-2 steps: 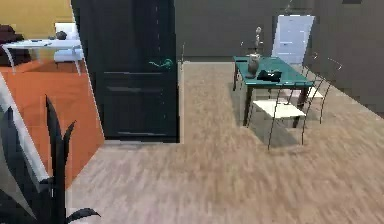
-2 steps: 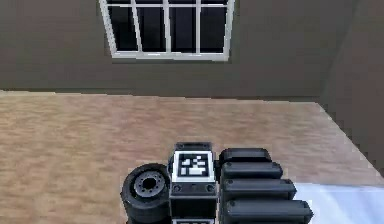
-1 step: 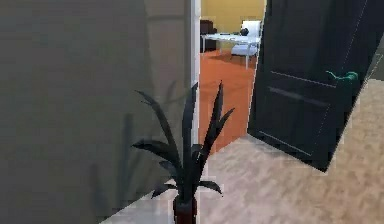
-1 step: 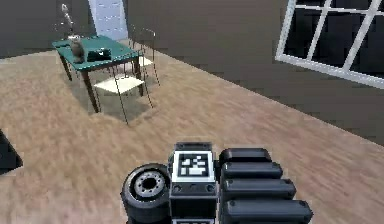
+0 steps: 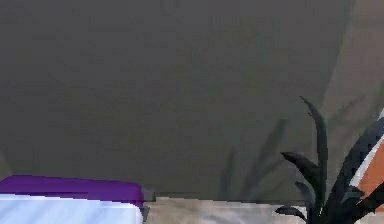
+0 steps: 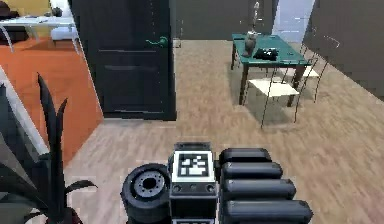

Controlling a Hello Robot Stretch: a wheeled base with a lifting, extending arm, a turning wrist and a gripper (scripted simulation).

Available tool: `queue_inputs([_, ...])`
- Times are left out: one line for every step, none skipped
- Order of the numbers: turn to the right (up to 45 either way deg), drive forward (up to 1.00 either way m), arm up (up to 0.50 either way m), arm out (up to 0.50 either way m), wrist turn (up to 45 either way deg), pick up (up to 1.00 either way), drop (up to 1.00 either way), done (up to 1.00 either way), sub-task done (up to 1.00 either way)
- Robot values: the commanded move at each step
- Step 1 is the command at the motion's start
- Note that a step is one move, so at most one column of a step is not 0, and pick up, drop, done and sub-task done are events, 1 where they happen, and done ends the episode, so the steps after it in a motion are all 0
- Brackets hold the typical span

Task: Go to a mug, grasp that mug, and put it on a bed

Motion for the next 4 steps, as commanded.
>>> queue_inputs([-45.0,0.0,0.0,0.0,0.0,0.0,0.0,0.0,0.0])
queue_inputs([-36.0,0.0,0.0,0.0,0.0,0.0,0.0,0.0,0.0])
queue_inputs([-45.0,0.0,0.0,0.0,0.0,0.0,0.0,0.0,0.0])
queue_inputs([-45.0,0.0,0.0,0.0,0.0,0.0,0.0,0.0,0.0])
